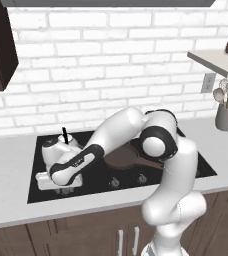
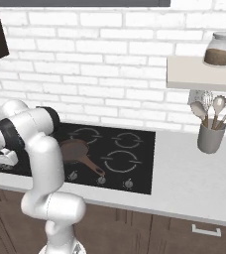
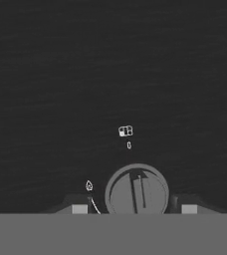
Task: Pick the kettle from the counter and place it on a stove burner. Then turn the burner on.
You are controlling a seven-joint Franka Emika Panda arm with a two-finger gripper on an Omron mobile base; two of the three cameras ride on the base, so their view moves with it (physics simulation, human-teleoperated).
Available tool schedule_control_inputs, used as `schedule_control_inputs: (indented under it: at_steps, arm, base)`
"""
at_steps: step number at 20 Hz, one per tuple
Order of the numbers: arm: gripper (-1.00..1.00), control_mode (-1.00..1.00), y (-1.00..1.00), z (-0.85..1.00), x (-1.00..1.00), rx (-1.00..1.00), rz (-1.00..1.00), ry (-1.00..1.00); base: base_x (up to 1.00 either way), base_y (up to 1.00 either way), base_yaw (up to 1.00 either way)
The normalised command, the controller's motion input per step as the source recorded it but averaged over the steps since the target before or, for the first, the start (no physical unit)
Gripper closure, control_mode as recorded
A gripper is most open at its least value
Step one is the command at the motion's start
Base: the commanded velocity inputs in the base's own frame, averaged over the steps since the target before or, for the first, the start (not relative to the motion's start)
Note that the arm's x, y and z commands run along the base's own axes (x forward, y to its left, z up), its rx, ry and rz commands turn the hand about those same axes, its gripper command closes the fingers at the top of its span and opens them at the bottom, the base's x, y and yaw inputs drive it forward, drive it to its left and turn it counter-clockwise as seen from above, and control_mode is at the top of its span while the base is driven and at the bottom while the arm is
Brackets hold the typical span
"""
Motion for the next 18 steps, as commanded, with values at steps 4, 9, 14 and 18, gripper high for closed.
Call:
schedule_control_inputs:
  at_steps: [4, 9, 14, 18]
  arm:
    - [1.0, -1.0, 0.0, -0.31, 0.0, -0.01, 0.0, 0.0]
    - [1.0, -1.0, 0.0, -0.2, 0.04, 0.0, 0.01, -0.01]
    - [1.0, -1.0, -0.04, -0.14, 0.06, 0.0, 0.09, -0.01]
    - [1.0, -1.0, 0.0, -0.39, 0.02, 0.0, 0.33, 0.0]
  base:
    - [0.0, 0.0, 0.0]
    - [0.0, 0.0, 0.0]
    - [0.0, 0.0, 0.0]
    - [0.0, 0.0, 0.0]
